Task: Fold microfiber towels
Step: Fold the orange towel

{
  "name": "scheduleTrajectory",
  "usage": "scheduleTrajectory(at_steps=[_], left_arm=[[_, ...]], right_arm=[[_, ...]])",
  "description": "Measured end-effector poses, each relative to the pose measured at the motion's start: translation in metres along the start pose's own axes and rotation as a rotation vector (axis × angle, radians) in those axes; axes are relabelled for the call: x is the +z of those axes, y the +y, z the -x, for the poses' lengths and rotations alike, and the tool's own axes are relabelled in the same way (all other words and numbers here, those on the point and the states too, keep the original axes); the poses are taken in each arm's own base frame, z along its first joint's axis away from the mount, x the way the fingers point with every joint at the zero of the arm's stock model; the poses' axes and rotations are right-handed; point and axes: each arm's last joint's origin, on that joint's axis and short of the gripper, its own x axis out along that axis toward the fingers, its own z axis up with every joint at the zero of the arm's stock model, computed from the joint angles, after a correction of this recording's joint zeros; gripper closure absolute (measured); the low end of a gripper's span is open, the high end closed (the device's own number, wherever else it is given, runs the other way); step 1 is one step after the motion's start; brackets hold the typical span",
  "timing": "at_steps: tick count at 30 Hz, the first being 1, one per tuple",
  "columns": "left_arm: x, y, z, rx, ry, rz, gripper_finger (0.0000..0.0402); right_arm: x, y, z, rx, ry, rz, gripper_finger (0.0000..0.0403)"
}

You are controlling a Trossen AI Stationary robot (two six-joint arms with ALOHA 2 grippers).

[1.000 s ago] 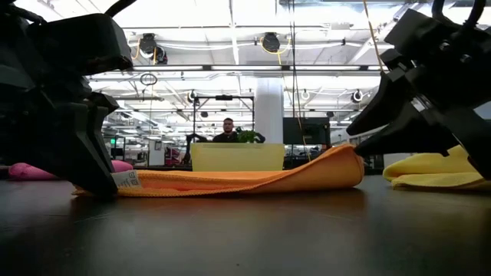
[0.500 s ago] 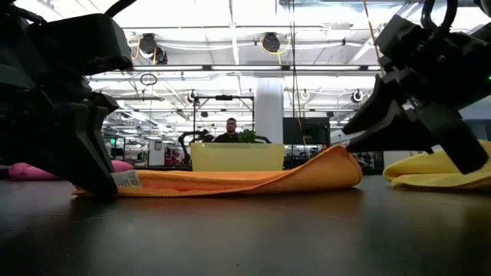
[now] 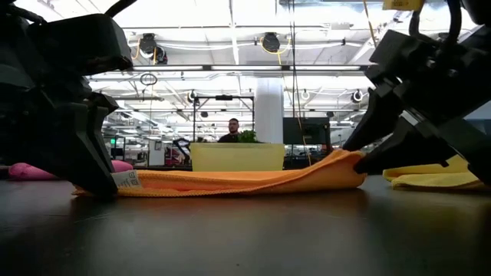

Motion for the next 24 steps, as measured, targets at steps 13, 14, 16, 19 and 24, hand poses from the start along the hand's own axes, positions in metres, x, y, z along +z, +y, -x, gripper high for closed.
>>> scheduleTrajectory(at_steps=[13,14,16,19,24], left_arm=[[0.0000,0.0000,0.0000,0.000,0.000,0.001,0.0371],[0.0000,0.0000,0.0000,0.000,0.000,0.001,0.0371],[0.0000,0.0000,0.0000,0.000,0.000,0.002,0.0371],[0.0000,0.0000,0.0000,0.000,0.000,0.004,0.0371],[0.0000,0.0000,0.0000,0.000,0.000,0.004,0.0371]], right_arm=[[0.0074,-0.0045,-0.0005,-0.144,-0.064,-0.062,0.0237],[0.0074,-0.0047,-0.0006,-0.145,-0.064,-0.068,0.0237],[0.0073,-0.0049,-0.0008,-0.145,-0.064,-0.085,0.0237],[0.0073,-0.0049,-0.0009,-0.144,-0.065,-0.118,0.0237],[0.0064,-0.0070,-0.0037,-0.135,-0.054,-0.184,0.0246]])
